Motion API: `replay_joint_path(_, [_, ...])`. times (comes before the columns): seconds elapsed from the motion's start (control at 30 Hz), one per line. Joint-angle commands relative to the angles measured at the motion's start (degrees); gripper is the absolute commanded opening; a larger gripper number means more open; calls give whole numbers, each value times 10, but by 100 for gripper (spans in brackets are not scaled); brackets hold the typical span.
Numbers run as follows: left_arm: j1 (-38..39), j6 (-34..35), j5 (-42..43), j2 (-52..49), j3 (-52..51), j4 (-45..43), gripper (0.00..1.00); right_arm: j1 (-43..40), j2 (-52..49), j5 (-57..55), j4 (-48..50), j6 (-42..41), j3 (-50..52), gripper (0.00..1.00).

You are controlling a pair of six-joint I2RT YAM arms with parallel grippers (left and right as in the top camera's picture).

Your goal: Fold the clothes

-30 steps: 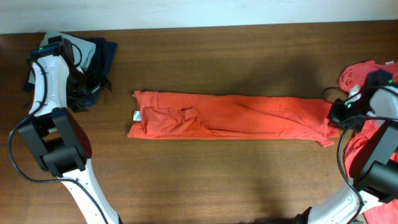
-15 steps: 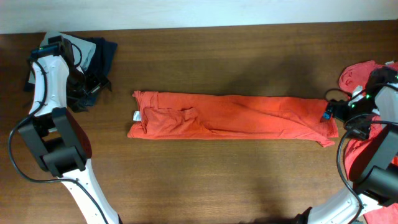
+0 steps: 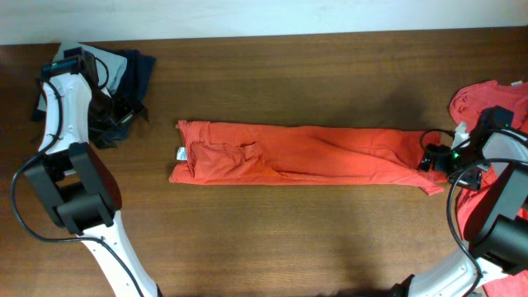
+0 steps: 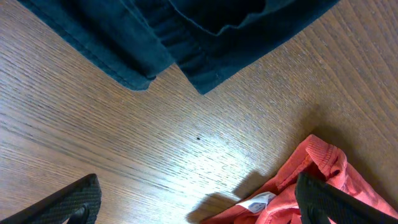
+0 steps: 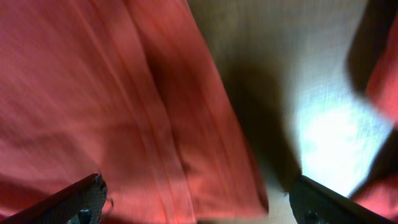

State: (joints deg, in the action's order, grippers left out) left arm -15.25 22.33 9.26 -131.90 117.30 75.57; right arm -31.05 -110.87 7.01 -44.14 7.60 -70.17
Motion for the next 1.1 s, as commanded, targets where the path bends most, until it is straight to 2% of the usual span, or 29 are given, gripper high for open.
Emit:
replay_joint_path(0.0, [-1,4,4,4,7,-1,99,-2,-2,49,33,36,28,99])
replay_joint_path(0.03, [-1,4,4,4,7,-1,99,-2,-3,60,43,36,34,97])
replay_joint_path(0.1, [-1,4,4,4,7,-1,99,-1,-3,78,61,38,44,66])
replay_joint_path(0.13, [-1,4,4,4,7,-1,99,-1,-3,87,67,38,49,59])
replay_joint_path(0.27, [-1,4,4,4,7,-1,99,-1,-3,93,70,38,64,42])
replay_joint_path(0.47, [-1,4,4,4,7,-1,99,-1,-3,93,70,38,73,40])
replay_joint_path(0.5, [-1,4,4,4,7,-1,99,-1,-3,93,70,38,73,37])
replay_joint_path(0.57, [-1,4,4,4,7,-1,99,-1,-3,94,73,38,72,21])
replay_joint_path(0.6, [-1,4,4,4,7,-1,99,-1,-3,94,76,38,72,9])
replay_joint_path(0.63, [-1,4,4,4,7,-1,99,-1,-3,94,82,38,72,4])
replay_joint_path(0.83, [-1,4,4,3,7,-1,99,-2,-1,125,82,38,35,4])
replay_joint_path(1.07, [-1,4,4,4,7,-1,99,-2,0,137,29,38,-34,4])
